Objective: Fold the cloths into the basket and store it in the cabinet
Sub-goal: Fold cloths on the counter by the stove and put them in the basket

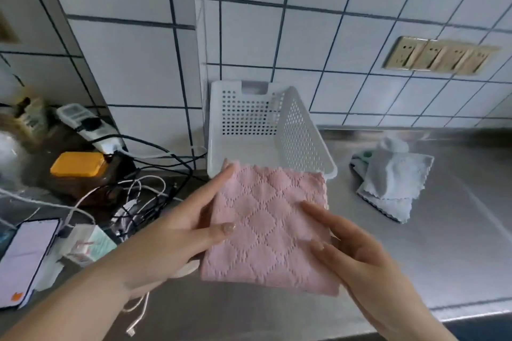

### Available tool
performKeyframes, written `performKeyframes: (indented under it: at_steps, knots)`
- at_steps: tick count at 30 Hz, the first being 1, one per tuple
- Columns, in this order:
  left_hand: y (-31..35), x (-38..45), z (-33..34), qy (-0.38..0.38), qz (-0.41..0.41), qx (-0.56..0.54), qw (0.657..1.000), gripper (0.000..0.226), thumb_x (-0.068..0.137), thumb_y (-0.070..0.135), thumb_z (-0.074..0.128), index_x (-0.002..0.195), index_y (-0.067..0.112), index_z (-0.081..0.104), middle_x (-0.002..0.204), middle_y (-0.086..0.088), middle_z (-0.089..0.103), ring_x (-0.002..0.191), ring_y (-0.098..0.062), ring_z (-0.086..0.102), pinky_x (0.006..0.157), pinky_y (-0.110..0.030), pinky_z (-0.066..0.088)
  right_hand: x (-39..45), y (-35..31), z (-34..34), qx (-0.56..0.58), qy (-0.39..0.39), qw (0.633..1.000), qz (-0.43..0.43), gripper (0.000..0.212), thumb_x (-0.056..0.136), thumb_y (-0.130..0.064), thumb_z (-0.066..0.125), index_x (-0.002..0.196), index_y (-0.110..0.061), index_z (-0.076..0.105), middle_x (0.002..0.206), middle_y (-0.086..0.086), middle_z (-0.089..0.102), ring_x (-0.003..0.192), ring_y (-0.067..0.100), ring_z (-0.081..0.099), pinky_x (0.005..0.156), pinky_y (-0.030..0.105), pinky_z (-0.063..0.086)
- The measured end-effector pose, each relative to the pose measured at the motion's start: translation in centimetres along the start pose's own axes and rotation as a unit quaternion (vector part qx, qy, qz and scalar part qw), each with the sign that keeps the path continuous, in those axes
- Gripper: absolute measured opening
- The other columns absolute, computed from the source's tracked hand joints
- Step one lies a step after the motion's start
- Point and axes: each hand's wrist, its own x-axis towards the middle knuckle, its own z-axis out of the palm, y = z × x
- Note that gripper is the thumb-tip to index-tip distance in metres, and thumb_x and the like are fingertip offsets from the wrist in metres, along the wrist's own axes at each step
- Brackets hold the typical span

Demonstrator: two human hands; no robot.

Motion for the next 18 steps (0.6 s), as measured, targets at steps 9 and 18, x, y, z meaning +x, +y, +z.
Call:
performKeyframes:
  at_steps: [9,18]
  knots:
    - [5.8,8.6,0.6,0.098,0.028,0.086,0.991,0.066,0.07,0.032,0.07,0.12,0.064,0.041,0.142,0.027,0.04,0.129,0.003,0.041,0.112,-0.039,0.034,9.9,-7.3,-5.6,-0.053,-0.071,0.994,-0.058,0.076,0.047,-0.055,0.084,0.117,-0.04,0.062,0.11,-0.007,0.07,0.099,0.01,0.067,0.079,0.02,0.053]
    - [7.0,22.9,-5.0,0.191,-0.072,0.214,0.955,0.067,0.094,0.014,0.054,0.149,0.027,0.019,0.151,0.0,0.03,0.125,-0.016,0.043,0.101,-0.025,0.039,28.2,-7.4,-5.9,-0.248,-0.023,0.968,-0.011,0.059,0.086,-0.017,0.058,0.14,-0.032,0.037,0.117,0.008,0.058,0.087,0.02,0.061,0.073,0.033,0.054]
